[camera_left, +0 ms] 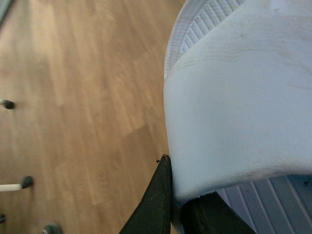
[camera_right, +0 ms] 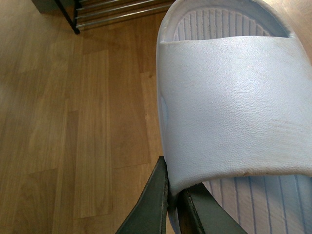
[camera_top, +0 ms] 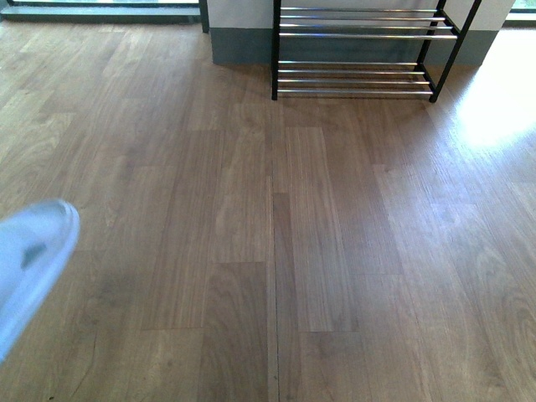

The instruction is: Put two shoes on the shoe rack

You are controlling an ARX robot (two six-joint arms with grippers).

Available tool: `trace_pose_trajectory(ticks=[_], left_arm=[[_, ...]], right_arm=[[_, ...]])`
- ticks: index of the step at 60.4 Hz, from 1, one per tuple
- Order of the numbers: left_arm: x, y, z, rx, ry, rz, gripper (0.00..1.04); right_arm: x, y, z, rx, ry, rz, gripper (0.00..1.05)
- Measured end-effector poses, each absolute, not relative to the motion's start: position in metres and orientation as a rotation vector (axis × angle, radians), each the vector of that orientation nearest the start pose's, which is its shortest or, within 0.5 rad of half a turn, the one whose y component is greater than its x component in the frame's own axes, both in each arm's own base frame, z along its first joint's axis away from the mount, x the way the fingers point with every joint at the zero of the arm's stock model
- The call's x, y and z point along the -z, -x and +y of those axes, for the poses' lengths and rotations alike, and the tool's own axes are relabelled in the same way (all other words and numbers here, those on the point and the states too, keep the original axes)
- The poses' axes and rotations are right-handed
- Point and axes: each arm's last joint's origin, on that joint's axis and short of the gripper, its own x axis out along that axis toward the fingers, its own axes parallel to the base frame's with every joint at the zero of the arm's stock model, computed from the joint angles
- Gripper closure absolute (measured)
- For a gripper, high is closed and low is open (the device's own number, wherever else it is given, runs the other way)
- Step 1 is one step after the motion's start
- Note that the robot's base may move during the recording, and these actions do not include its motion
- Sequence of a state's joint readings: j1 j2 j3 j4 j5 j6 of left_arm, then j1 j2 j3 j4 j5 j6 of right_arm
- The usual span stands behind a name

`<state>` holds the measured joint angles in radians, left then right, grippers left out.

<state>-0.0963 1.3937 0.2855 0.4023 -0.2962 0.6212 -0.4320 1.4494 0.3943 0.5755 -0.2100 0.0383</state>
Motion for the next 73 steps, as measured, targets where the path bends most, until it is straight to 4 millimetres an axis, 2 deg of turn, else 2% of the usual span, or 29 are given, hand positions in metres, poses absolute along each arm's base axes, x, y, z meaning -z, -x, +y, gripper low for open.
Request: trace_pose_trajectory(ticks=[7,14,23,42,73], left_arm=[[-0.164,-0.194,-0.01,-0.046,-0.77,0.588,1.03],[-0.208,-0.171,-0.01,-0.111,-0.777,0.434,1.03],[-0.238,-0.15,-0.013,-0.162,-0.776,0.268,1.03],[-0.245,-0.13,-0.016,-0.231,-0.71,0.268,1.03],[-0.25,-0.128,-0.016,-0.235,-0.674,0.244,1.03]], right_arm=[[-0.138,-0.226,-0.098,0.226,-0.189,0.452,1.03],[-0.138,-0.226,-0.098,0.226,-0.189,0.452,1.03],[-0.138,-0.226,-0.098,0.227,-0.189,0.452,1.03],[-0.138,-0.226,-0.098,0.227,-0.189,0.452,1.03],[-0.138,-0.226,-0.098,0.227,-0.189,0.452,1.03]])
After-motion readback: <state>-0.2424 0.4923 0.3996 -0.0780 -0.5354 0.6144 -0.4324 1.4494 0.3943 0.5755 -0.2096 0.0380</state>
